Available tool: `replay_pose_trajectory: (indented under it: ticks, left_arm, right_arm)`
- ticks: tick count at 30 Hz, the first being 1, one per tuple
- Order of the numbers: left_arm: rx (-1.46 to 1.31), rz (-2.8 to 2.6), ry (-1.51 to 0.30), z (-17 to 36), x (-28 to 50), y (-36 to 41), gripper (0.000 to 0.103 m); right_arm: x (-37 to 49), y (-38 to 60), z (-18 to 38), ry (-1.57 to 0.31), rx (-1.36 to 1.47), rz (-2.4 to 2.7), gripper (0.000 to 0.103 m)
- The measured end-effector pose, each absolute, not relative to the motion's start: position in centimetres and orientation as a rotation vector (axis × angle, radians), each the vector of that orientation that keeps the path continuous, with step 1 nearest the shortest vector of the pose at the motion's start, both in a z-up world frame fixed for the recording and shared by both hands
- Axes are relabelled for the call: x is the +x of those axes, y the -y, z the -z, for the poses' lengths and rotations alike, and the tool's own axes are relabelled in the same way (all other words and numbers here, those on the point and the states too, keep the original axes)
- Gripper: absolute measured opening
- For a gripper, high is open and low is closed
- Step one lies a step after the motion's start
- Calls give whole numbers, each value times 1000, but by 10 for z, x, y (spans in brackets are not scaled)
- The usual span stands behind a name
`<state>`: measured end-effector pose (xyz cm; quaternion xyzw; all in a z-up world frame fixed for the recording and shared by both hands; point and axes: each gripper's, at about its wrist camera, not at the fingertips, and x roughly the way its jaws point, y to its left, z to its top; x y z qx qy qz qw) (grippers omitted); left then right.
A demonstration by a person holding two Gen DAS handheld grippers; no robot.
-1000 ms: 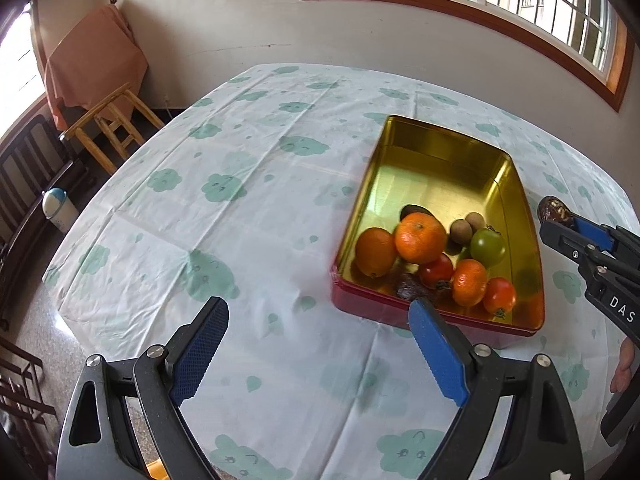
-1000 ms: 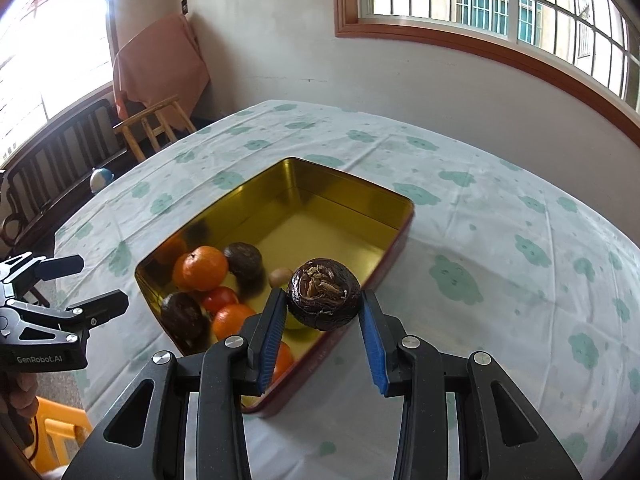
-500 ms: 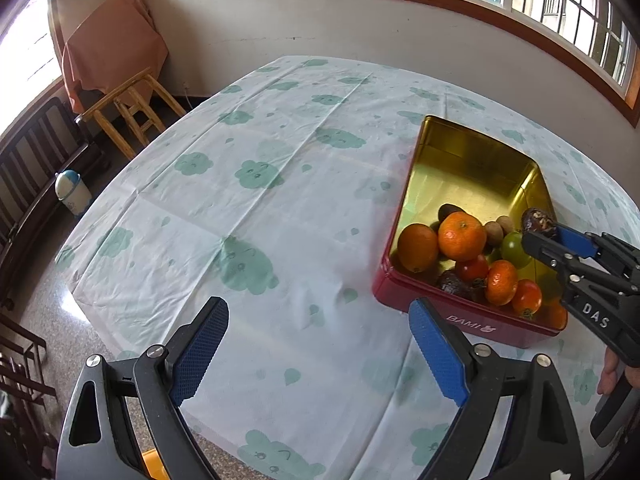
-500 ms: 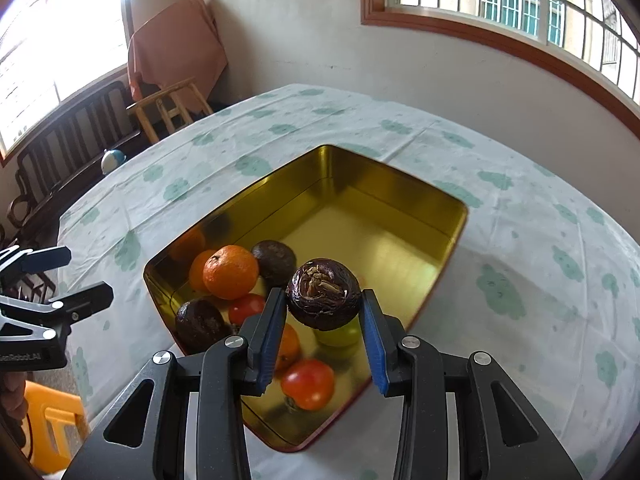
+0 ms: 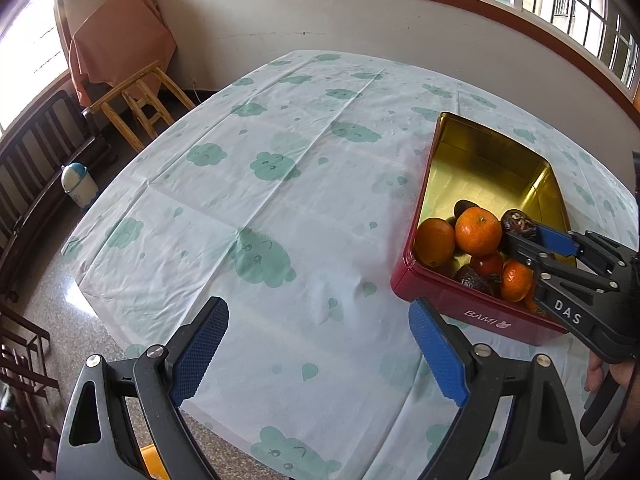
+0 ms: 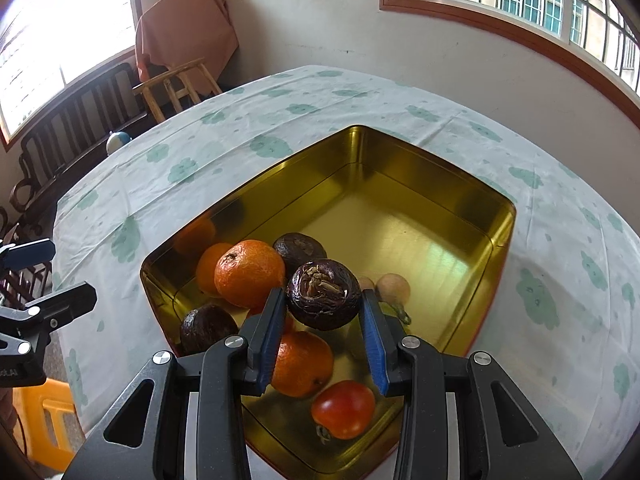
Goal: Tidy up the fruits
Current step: 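Carry the brown fruit into the tin and open the right gripper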
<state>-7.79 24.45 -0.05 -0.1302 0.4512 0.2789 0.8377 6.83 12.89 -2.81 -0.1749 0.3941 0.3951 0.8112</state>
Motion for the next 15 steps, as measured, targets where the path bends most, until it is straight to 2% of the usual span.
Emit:
replay_pose_trajectory:
  ticks: [15]
  left_arm:
    - [-257,-580,-960,0,-76,-239,90]
  right_arm:
    - [71,-135,33,-856,-370,-821,39]
